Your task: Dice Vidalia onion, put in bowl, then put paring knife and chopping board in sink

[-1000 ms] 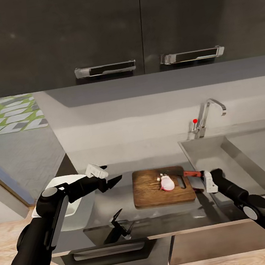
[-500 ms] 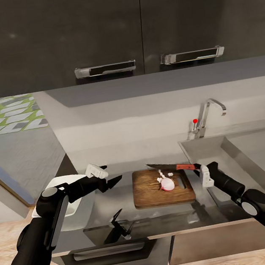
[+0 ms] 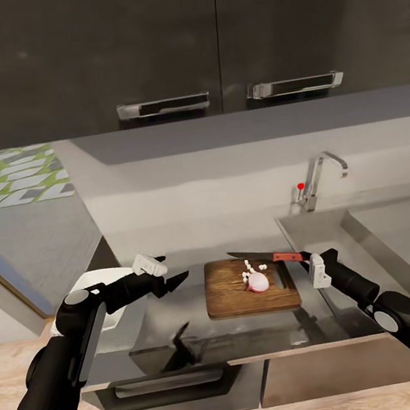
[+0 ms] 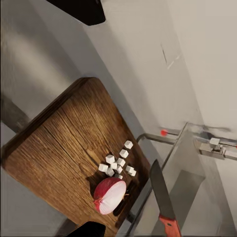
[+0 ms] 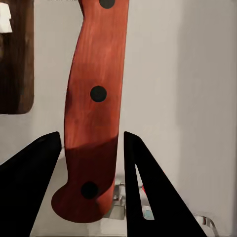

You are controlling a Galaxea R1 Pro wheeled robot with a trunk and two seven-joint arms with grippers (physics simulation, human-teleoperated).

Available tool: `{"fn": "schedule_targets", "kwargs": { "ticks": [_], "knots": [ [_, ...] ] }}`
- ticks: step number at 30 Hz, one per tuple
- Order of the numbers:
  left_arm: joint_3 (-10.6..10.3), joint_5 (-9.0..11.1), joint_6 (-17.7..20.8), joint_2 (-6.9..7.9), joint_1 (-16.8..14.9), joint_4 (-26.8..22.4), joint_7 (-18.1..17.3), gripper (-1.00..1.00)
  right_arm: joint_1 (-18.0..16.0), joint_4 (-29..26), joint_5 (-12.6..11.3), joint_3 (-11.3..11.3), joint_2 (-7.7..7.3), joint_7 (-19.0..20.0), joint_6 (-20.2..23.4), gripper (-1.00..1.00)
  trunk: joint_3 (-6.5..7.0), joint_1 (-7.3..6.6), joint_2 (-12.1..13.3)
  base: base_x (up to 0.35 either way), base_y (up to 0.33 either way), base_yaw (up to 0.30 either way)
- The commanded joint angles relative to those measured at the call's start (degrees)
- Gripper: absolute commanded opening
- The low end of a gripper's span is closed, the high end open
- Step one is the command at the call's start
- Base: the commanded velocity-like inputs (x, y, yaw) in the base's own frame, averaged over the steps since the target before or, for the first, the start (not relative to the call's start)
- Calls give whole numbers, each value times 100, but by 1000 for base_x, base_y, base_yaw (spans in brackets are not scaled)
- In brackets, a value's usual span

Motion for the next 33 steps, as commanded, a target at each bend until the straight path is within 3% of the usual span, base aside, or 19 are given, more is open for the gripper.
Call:
{"fn": "schedule_targets", "kwargs": {
  "ticks": [1,25,29,33],
  "knots": [
    [-4,22,44,5,-6,-4,-1,100,-6,0,47,5,-4,-5,-2,-100,-12,1,-13,-172,0,0],
    [-2,22,44,10,-6,-4,-1,100,0,978,60,23,-4,-26,13,-100,-12,1,-13,-17,0,0],
    [-2,22,44,10,-6,-4,-1,100,1,1115,76,46,-4,-171,11,-100,-12,1,-13,0,0,0],
    [-3,22,44,10,-6,-4,-1,100,-4,1057,70,27,-4,-655,-11,-100,-12,1,-13,0,0,0]
  ]
}}
